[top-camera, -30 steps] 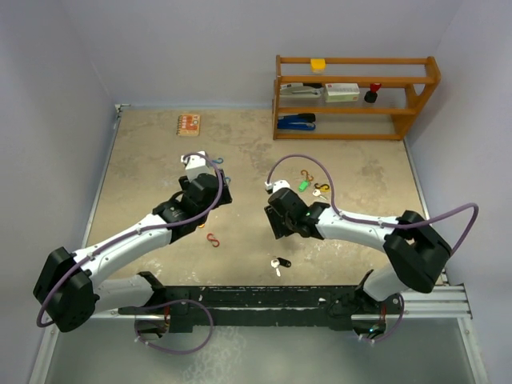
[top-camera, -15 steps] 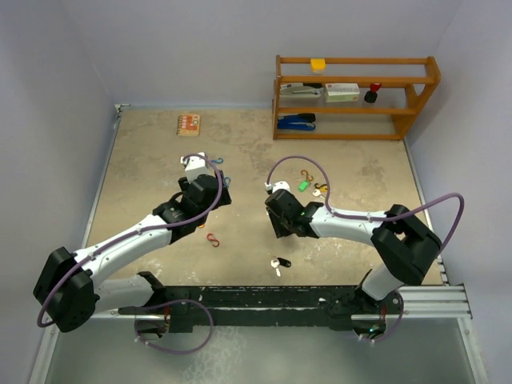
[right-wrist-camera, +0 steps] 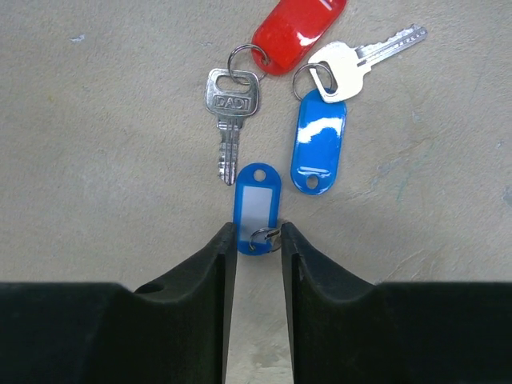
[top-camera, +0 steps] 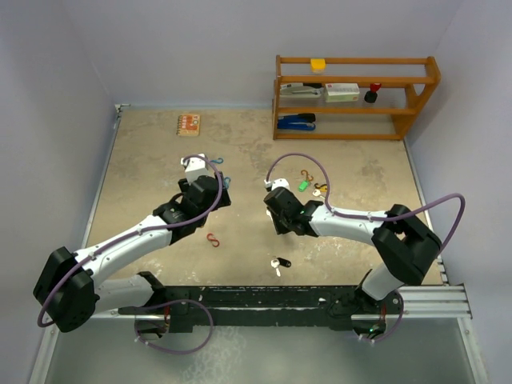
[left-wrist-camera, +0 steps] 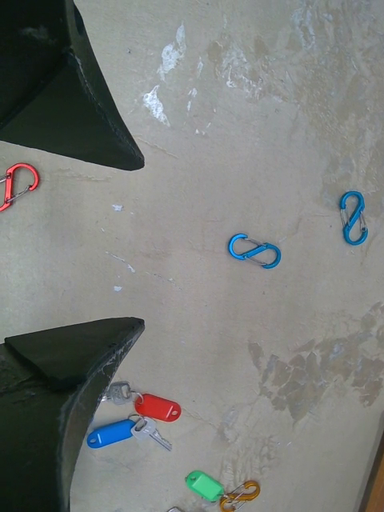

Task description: Put the keys on the keyring

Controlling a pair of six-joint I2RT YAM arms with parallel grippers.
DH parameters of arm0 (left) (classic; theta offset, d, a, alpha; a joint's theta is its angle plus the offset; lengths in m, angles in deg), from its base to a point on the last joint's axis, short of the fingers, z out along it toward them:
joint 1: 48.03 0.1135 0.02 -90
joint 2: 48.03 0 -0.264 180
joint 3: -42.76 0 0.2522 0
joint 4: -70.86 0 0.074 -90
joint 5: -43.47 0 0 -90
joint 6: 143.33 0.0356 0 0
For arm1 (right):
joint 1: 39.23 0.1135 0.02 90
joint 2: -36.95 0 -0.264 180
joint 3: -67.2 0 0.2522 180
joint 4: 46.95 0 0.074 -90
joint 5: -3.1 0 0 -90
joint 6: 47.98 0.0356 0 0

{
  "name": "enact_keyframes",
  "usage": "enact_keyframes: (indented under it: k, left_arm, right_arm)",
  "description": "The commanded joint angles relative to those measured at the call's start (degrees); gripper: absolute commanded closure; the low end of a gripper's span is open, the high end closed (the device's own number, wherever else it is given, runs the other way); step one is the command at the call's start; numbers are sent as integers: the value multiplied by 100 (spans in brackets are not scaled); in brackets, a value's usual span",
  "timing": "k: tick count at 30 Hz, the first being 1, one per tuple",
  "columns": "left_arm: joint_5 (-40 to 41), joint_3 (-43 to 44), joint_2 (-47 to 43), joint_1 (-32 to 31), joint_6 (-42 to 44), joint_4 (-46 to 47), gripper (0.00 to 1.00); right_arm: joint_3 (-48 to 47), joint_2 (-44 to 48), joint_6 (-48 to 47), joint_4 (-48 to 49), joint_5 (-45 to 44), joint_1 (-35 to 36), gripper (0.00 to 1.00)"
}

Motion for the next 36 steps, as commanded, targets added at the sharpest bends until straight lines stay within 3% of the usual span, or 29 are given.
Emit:
enact_keyframes:
  k: [1, 14, 25, 36]
  left_arm:
    - [-10, -10, -117, 53, 4, 177, 28]
    - [-57, -42, -140, 59, -13, 191, 28]
    - [-105, -150, -80, 60, -77, -52, 28]
    - [283, -775, -74, 58, -1489, -539, 30]
  right_arm:
    - [-266, -59, 64, 56, -267, 35, 70]
    - [-312, 73, 21, -58, -869, 30, 100]
    - [-590, 949, -471, -218, -1111, 31, 100]
    - [-723, 1379, -682, -162, -1051, 30, 100]
